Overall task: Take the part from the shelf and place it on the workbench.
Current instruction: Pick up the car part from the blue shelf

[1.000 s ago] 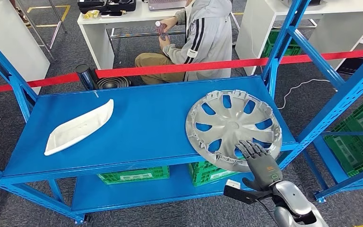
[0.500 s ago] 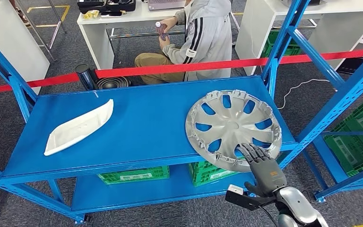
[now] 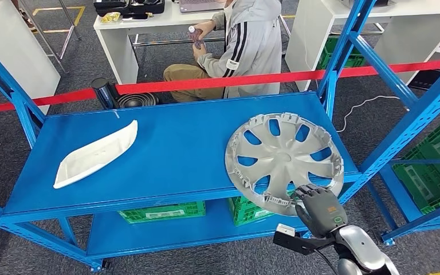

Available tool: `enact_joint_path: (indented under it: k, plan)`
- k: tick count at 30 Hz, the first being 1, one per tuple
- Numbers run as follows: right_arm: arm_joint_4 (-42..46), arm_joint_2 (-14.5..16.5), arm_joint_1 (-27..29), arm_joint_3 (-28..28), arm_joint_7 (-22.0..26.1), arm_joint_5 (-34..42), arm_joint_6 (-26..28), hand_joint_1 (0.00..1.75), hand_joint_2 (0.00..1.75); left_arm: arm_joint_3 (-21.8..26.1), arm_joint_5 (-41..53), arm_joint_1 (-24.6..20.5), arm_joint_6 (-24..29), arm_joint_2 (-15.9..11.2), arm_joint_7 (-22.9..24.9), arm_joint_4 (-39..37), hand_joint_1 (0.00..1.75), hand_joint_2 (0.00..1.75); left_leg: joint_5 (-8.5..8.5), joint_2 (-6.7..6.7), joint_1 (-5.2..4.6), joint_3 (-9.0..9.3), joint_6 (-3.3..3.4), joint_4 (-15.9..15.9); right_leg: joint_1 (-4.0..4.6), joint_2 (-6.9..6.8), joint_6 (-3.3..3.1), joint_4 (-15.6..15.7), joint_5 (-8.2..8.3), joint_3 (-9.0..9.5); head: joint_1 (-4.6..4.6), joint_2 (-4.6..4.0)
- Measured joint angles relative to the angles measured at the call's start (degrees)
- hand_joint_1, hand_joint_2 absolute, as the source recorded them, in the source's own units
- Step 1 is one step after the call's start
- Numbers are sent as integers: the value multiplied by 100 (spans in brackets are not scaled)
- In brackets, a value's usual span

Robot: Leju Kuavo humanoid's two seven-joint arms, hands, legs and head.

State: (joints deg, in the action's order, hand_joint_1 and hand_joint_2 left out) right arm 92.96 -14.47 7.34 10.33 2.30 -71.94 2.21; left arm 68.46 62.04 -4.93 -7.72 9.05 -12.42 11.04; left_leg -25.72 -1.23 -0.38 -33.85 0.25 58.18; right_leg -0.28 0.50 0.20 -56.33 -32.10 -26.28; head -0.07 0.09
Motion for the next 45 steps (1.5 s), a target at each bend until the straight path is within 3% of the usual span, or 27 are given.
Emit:
enact_joint_path:
  k: [12, 13, 16, 17, 45]
  plan:
    - [0, 2, -84, -21, 75, -13, -33, 175, 175, 2, 3, -10, 12, 0, 12, 0, 0, 0, 0, -2, 0, -1, 0, 0, 0, -2, 2, 0, -1, 1, 1, 0]
    - [0, 2, -87, -21, 76, -13, -33, 165, 175, 2, 8, -11, 13, 0, 15, 0, 0, 0, 0, -3, 0, -1, 0, 0, 0, -2, 2, 0, -1, 1, 0, 0]
    - [12, 2, -73, -31, 64, -24, -31, 34, 175, 2, 18, -11, 12, 0, 16, 0, 0, 0, 0, -3, 0, -1, 0, 0, -1, -2, 2, 0, -1, 1, 0, 0]
    - [20, 1, -60, -41, 51, -38, -28, 0, 175, 2, 20, -11, 11, 0, 13, 0, 0, 0, 0, -2, 0, -1, 0, 0, -1, -1, 2, 0, -1, 0, 1, 0]
    - [139, 2, 58, -106, -128, -225, 71, 0, 175, 2, 102, -12, 0, 1, -10, 0, 0, 0, -1, 1, 0, 0, -1, 0, 0, 0, 2, 0, -2, 0, 1, 0]
